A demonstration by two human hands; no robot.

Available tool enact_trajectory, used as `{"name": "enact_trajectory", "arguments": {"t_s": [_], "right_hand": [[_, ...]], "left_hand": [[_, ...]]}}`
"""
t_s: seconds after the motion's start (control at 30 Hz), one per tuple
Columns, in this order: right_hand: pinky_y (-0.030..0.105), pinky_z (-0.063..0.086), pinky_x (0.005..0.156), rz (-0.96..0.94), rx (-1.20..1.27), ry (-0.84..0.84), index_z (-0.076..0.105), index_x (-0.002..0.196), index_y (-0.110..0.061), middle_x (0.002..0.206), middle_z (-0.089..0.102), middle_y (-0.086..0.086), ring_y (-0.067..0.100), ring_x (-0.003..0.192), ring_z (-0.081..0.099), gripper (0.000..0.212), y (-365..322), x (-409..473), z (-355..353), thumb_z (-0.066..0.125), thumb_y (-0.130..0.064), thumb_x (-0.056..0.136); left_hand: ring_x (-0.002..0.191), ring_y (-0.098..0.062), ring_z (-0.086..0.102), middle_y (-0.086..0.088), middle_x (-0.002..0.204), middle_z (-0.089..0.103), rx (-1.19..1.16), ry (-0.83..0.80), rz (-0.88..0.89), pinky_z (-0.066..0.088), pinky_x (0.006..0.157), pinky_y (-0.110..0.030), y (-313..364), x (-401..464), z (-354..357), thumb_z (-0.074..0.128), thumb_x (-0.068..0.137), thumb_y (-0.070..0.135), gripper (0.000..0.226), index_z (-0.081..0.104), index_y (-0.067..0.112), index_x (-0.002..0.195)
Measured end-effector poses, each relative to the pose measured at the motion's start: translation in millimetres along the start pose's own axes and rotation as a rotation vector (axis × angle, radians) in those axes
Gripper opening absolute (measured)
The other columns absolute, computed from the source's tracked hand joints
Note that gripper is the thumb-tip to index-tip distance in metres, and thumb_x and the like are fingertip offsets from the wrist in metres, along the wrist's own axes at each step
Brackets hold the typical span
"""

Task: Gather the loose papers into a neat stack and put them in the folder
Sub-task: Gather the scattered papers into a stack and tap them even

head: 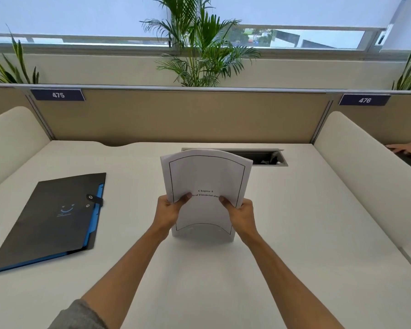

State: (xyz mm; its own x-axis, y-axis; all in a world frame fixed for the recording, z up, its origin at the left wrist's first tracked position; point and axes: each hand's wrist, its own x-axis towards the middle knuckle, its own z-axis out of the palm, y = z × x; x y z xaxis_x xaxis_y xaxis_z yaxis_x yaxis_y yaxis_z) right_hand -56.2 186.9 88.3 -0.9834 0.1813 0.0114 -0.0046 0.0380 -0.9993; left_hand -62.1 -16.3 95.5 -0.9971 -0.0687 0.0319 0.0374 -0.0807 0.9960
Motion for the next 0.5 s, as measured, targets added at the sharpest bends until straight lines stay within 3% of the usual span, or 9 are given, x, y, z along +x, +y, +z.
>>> {"name": "enact_trajectory", "arguments": {"t_s": [0.2, 0.33, 0.43, 0.5], "right_hand": [[0.039, 0.054, 0.076, 0.025, -0.060, -0.022, 0.075, 0.090, -0.007, 0.089, 0.075, 0.015, 0.032, 0.082, 0.066, 0.021, 9, 0, -2, 0.070, -0.027, 0.090], [0.035, 0.060, 0.075, 0.014, -0.064, -0.027, 0.075, 0.099, -0.007, 0.092, 0.076, 0.008, 0.029, 0.089, 0.071, 0.027, 5, 1, -4, 0.069, -0.031, 0.090], [0.043, 0.056, 0.067, -0.042, -0.087, -0.012, 0.070, 0.083, -0.003, 0.080, 0.072, 0.015, 0.023, 0.074, 0.067, 0.031, 3, -1, -5, 0.066, -0.032, 0.092], [0.040, 0.054, 0.064, -0.091, -0.104, 0.013, 0.067, 0.081, -0.004, 0.078, 0.070, 0.016, 0.022, 0.067, 0.062, 0.031, 1, -2, -6, 0.064, -0.032, 0.094]], "left_hand": [[0.086, -0.012, 0.073, 0.003, 0.094, 0.077, -0.001, -0.012, -0.029, 0.057, 0.069, -0.021, -1, 2, 0, 0.072, 0.086, 0.028, 0.009, 0.079, 0.032, 0.084], [0.081, -0.012, 0.073, 0.005, 0.090, 0.078, 0.022, 0.029, -0.049, 0.056, 0.063, -0.019, 5, 10, -1, 0.074, 0.084, 0.029, 0.006, 0.079, 0.030, 0.081], [0.078, -0.013, 0.074, 0.005, 0.088, 0.078, -0.005, 0.076, -0.109, 0.057, 0.060, -0.021, 12, 19, -5, 0.078, 0.080, 0.027, 0.008, 0.075, 0.021, 0.086], [0.078, -0.013, 0.075, 0.005, 0.087, 0.078, -0.029, 0.081, -0.149, 0.057, 0.059, -0.022, 18, 24, -9, 0.079, 0.078, 0.023, 0.012, 0.074, 0.018, 0.088]]}}
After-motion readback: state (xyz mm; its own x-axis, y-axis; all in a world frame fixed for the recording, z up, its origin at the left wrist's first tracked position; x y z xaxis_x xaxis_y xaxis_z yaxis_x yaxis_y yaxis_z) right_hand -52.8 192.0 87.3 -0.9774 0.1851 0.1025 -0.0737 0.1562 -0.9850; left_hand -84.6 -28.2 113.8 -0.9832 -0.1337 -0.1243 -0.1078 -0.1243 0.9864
